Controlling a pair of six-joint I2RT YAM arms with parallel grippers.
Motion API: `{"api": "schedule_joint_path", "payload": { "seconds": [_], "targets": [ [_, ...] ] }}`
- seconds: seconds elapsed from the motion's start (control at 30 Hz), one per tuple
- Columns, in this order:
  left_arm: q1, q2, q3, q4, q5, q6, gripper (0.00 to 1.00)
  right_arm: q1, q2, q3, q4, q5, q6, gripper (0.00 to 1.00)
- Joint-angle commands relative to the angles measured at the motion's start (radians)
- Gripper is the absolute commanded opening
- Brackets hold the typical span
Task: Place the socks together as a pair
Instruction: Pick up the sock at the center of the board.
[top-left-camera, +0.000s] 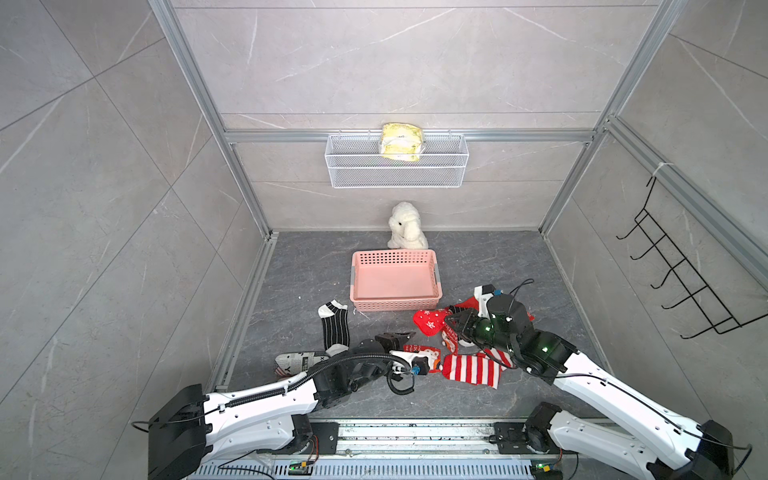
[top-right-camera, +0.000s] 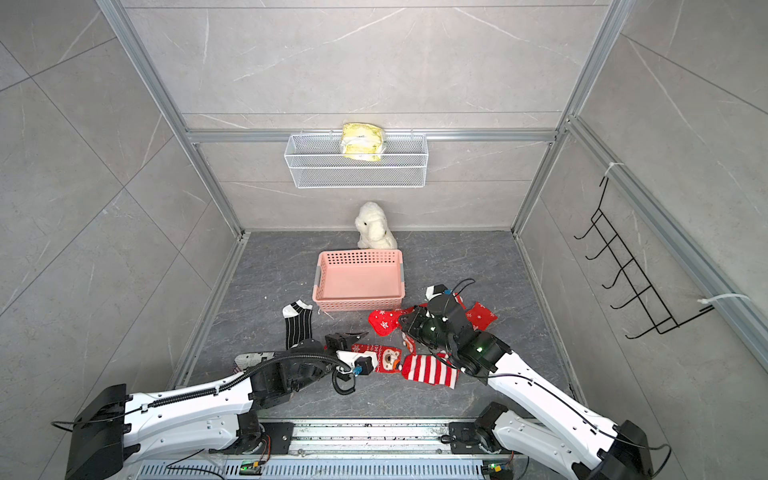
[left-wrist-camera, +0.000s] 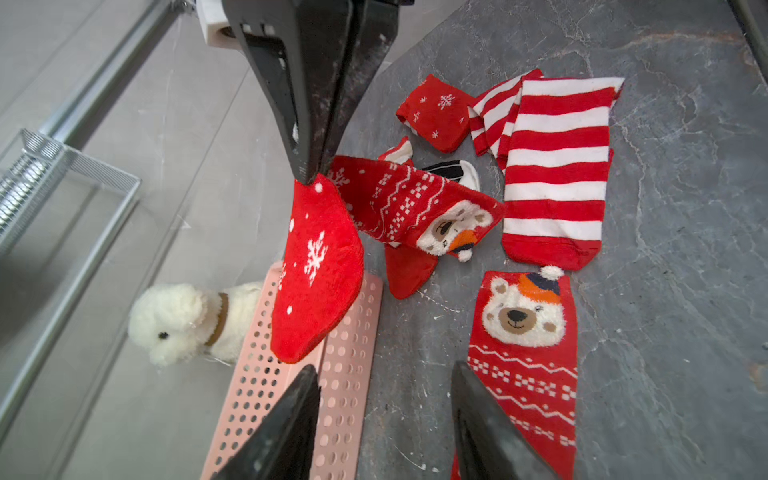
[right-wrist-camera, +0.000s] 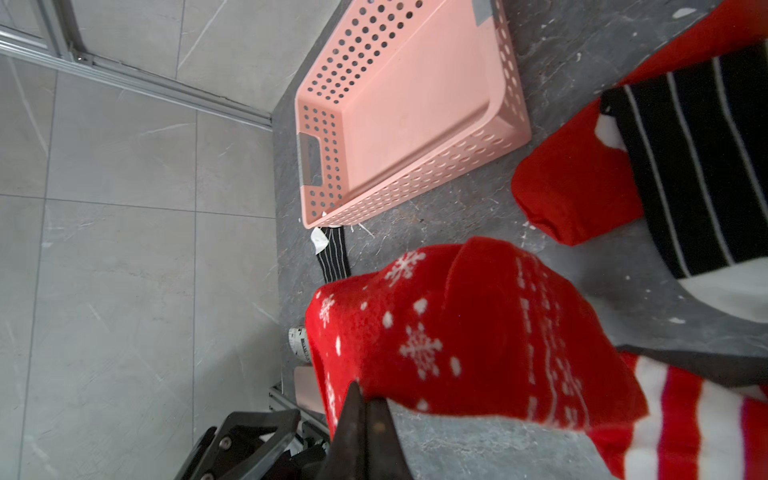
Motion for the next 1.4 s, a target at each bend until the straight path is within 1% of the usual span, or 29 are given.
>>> {"api": "schedule_joint_path", "payload": {
  "seconds": [0.0,0.1,0.17,0.27,0.37,0.47,0.63,0.7,0.73,0.83,0.87,0.9,0.97,1.13,1.17,1.2,1.23,1.27,1.3,1.33,1.37],
  "targets": [
    [-0.006,-0.009,-0.004,0.140,-0.004,0.202,0.54,-0.002,-0.022,0.021,-0.035,-0.051,-0.008,0.00],
    [-0.009,0.014,-0.013,0.228,-0.017,0.262,0.54,0.000,-0.040,0.013,-0.030,-0.069,0.003,0.00],
    [-0.009,0.028,-0.015,0.294,-0.006,0.257,0.54,0.001,-0.051,0.012,-0.031,-0.077,0.008,0.00],
    [-0.008,0.066,0.011,0.259,0.008,0.271,0.54,0.004,-0.065,0.015,-0.030,-0.087,0.009,0.00],
    [-0.008,0.096,0.009,0.315,0.002,0.285,0.54,0.007,-0.075,0.017,-0.035,-0.091,0.009,0.00],
    [-0.008,0.103,0.015,0.375,-0.017,0.266,0.52,0.012,-0.082,0.016,-0.037,-0.098,0.011,0.00],
    [-0.011,0.098,0.049,0.376,0.001,0.246,0.44,0.017,-0.085,0.011,-0.043,-0.097,0.010,0.00],
    [-0.012,0.091,0.064,0.367,0.009,0.204,0.43,0.018,-0.083,0.010,-0.043,-0.100,0.004,0.00],
    [-0.012,0.084,0.074,0.341,0.023,0.186,0.40,0.018,-0.082,0.010,-0.044,-0.098,0.003,0.00],
    [-0.011,0.049,0.114,0.195,0.098,0.139,0.20,0.018,-0.079,0.012,-0.049,-0.092,-0.006,0.00],
    [-0.013,0.036,0.129,0.145,0.118,0.120,0.11,0.018,-0.078,0.015,-0.056,-0.085,-0.011,0.00],
    [-0.013,0.024,0.144,0.086,0.139,0.096,0.04,0.018,-0.076,0.021,-0.063,-0.077,-0.021,0.00],
    [-0.011,0.004,0.168,0.009,0.164,0.033,0.00,0.018,-0.071,0.032,-0.068,-0.062,-0.045,0.00],
    [-0.012,-0.034,0.200,-0.084,0.168,-0.131,0.00,0.018,-0.043,0.073,-0.083,-0.024,-0.090,0.00],
    [-0.012,-0.039,0.216,-0.114,0.163,-0.182,0.00,0.018,-0.032,0.081,-0.084,-0.023,-0.097,0.00],
    [-0.012,-0.040,0.238,-0.142,0.152,-0.248,0.00,0.018,-0.021,0.090,-0.086,-0.022,-0.096,0.08],
    [-0.012,-0.039,0.259,-0.168,0.138,-0.315,0.00,0.018,-0.013,0.094,-0.085,-0.020,-0.111,0.20],
    [-0.012,-0.034,0.293,-0.213,0.122,-0.392,0.00,0.018,-0.008,0.099,-0.083,-0.019,-0.134,0.36],
    [-0.012,-0.027,0.320,-0.250,0.107,-0.456,0.00,0.019,-0.005,0.101,-0.086,-0.011,-0.144,0.49],
    [-0.012,-0.013,0.355,-0.293,0.083,-0.531,0.00,0.018,-0.006,0.105,-0.092,0.003,-0.154,0.59],
    [-0.013,0.002,0.392,-0.344,0.052,-0.605,0.00,0.018,-0.010,0.107,-0.101,0.017,-0.165,0.64]
  ]
}}
